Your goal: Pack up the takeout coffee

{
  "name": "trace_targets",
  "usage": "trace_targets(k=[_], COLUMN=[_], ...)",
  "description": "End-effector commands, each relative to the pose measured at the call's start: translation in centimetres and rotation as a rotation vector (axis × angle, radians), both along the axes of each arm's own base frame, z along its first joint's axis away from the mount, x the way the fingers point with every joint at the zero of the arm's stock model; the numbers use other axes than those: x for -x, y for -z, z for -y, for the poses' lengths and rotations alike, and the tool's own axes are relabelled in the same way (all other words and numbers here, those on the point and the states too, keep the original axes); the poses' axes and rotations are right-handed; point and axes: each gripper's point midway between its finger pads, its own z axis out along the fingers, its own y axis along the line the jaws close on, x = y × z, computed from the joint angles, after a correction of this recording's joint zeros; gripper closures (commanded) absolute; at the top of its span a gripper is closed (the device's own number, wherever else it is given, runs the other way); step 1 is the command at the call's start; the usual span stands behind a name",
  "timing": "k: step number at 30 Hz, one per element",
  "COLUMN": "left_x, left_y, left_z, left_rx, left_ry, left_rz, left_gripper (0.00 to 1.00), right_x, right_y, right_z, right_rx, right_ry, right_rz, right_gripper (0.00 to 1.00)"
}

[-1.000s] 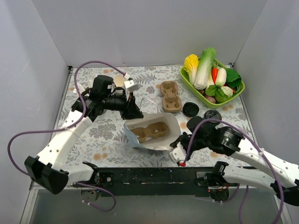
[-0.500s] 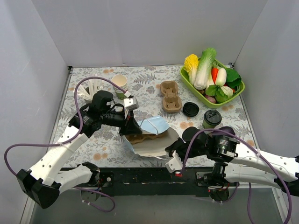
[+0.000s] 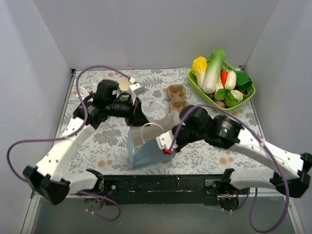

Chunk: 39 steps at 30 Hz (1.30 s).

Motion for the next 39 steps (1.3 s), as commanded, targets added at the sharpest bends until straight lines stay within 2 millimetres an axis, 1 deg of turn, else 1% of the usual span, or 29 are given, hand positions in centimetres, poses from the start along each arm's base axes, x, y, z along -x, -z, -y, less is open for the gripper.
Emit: trace_targets(k=[1, 2, 3, 4, 5, 6, 7, 8, 9, 10, 11, 12, 13, 14, 15, 16, 20, 22, 23, 24, 26, 27, 29, 30, 32, 33, 35, 36, 39], left_x=[-3.0, -3.8, -4.0, -3.6, -3.9, -5.3, -6.0, -6.7, -7.1, -6.4, -5.9, -5.8, -5.4, -5.7, -5.6, -5.7, -5.7, -5.4, -5.1, -5.1, -5.2, -5.4, -6.3, -6.8, -7.6, -7.9, -8.6, -8.8, -9.1], left_y=[-10.7, -8.7, -1.8, -0.5, -1.6, -3.2, -10.7, -10.6, -8.3, -2.0, 0.6, 1.6, 1.4, 1.3, 1.0, 1.0, 2.2, 1.9, 1.4, 1.2, 0.9, 0.7, 0.7, 0.2, -0.3, -0.5, 0.1, 0.2, -0.6], left_z=[1.7, 1.9, 1.4, 1.2, 1.3, 1.8, 2.0, 1.8, 2.0, 1.3, 0.9, 0.6, 0.5, 0.6, 0.7, 0.6, 0.2, -0.1, -0.2, -0.3, -0.6, -0.7, -1.3, -1.5, -1.8, -1.9, -2.1, -2.1, -1.7], left_rx=[0.145, 0.106, -0.010, -0.027, -0.016, 0.002, 0.090, 0.078, 0.061, -0.029, -0.056, -0.060, -0.047, -0.022, -0.011, -0.012, -0.055, -0.049, -0.034, -0.032, -0.042, -0.046, -0.074, -0.082, -0.104, -0.114, -0.161, -0.174, -0.183], left_ry=[-0.043, -0.062, -0.053, -0.015, -0.012, -0.028, -0.046, -0.086, -0.095, -0.087, -0.071, -0.077, -0.078, -0.095, -0.099, -0.103, -0.106, -0.109, -0.109, -0.113, -0.122, -0.130, -0.169, -0.171, -0.177, -0.168, -0.150, -0.147, -0.141], left_rz=[0.107, 0.057, -0.041, -0.057, -0.065, -0.074, 0.077, 0.087, 0.051, -0.049, -0.100, -0.110, -0.096, -0.087, -0.080, -0.078, -0.070, -0.048, -0.025, -0.011, 0.020, 0.047, 0.101, 0.158, 0.239, 0.286, 0.384, 0.407, 0.475], left_gripper=[1.00, 1.00, 1.00, 1.00, 1.00, 1.00, 1.00, 1.00, 1.00, 1.00, 1.00, 1.00, 1.00, 1.00, 1.00, 1.00, 1.00, 1.00, 1.00, 1.00, 1.00, 1.00, 1.00, 1.00, 1.00, 1.00, 1.00, 1.00, 1.00], right_x=[-1.2, -2.6, -2.0, -2.0, -2.1, -2.7, -3.5, -3.8, -3.8, -3.3, -3.0, -2.6, -2.7, -2.4, -2.2, -2.1, -1.8, -1.6, -1.5, -1.3, -0.8, -0.7, -1.2, -1.4, -2.3, -2.2, -2.1, -2.0, -2.1], right_y=[-11.1, -10.8, -3.2, 0.8, 1.6, -0.8, -9.1, -11.5, -10.4, -5.8, -2.5, -0.7, -1.3, 0.4, -0.3, -0.1, 0.8, 1.0, 1.0, 1.0, 1.4, 1.2, 0.8, -0.1, -1.2, -2.5, -2.7, -3.6, -4.8], right_z=[-4.0, -3.1, -1.8, -0.6, -0.3, -1.1, -2.5, -2.9, -2.8, -2.2, -1.4, -0.9, -1.0, -0.5, -0.2, -0.1, 0.6, 0.9, 1.0, 1.3, 2.1, 2.6, 3.4, 3.6, 4.2, 4.6, 5.0, 5.3, 6.0], right_rx=[-0.142, -0.104, 0.088, 0.170, 0.183, 0.110, -0.079, -0.128, -0.073, 0.036, 0.111, 0.144, 0.086, 0.103, 0.072, 0.074, 0.137, 0.149, 0.153, 0.155, 0.186, 0.180, 0.175, 0.140, 0.100, 0.045, 0.015, -0.018, -0.064], right_ry=[-0.021, 0.013, 0.014, 0.009, 0.009, 0.004, 0.003, 0.015, 0.020, 0.013, 0.002, -0.001, -0.001, -0.003, -0.010, -0.016, -0.026, -0.030, -0.023, -0.024, -0.022, -0.009, 0.057, 0.084, 0.151, 0.162, 0.180, 0.184, 0.213], right_rz=[-0.079, -0.151, -0.296, -0.292, -0.260, -0.206, -0.117, -0.117, -0.157, -0.227, -0.246, -0.267, -0.222, -0.232, -0.201, -0.196, -0.210, -0.206, -0.211, -0.210, -0.212, -0.207, -0.196, -0.169, -0.127, -0.095, -0.086, -0.071, -0.036], right_gripper=[0.99, 0.99, 0.99, 0.99, 0.99, 0.99, 0.99, 0.99, 0.99, 0.99, 0.99, 0.99, 0.99, 0.99, 0.99, 0.99, 0.99, 0.94, 0.89, 0.75, 0.63, 0.38, 0.17, 0.09, 0.07, 0.06, 0.05, 0.05, 0.03])
